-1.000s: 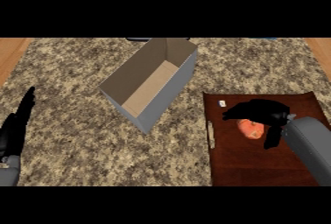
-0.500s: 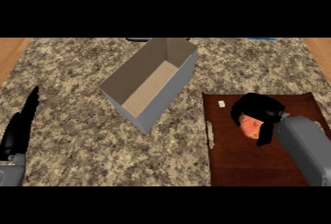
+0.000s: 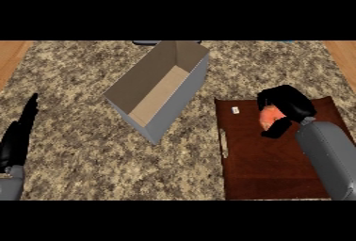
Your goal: Pick the squash from the tray and place it in the cardboard box
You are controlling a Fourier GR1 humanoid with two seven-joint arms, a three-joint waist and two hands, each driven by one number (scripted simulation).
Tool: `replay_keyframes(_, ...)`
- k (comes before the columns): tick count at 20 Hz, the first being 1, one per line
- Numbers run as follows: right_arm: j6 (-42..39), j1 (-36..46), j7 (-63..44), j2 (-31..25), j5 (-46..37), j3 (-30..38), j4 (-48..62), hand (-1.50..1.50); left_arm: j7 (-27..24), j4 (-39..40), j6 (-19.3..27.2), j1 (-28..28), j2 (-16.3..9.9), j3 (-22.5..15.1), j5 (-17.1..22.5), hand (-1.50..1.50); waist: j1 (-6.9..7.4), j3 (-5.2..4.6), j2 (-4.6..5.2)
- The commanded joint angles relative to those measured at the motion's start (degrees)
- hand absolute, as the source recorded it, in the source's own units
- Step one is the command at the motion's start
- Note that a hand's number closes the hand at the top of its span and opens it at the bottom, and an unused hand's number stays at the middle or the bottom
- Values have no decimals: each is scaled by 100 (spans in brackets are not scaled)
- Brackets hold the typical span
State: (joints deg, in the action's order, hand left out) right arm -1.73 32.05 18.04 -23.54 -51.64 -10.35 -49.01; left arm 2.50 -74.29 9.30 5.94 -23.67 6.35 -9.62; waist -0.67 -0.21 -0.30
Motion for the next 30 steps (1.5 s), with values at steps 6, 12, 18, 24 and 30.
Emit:
replay_keyframes(6,301,3,-1048,-9,240,553,-2072,150,8,-95,-166,-147,-118,218,122,0,-18,14,-25)
replay_keyframes(12,-140,265,-916,5,552,613,-3090,150,154,-356,-230,-179,83,-13,-1,0,71,21,11)
replay_keyframes(18,-832,439,-1806,857,724,230,-3657,150,-91,-129,-240,-145,90,100,-88,0,86,18,23)
replay_keyframes(24,-808,1883,-2559,1747,1019,580,-2617,150,-133,4,-131,83,276,34,-184,0,156,16,49)
replay_keyframes(30,-279,2617,-2909,2331,998,666,-1295,150,184,-325,-325,2,149,46,-202,0,233,20,58)
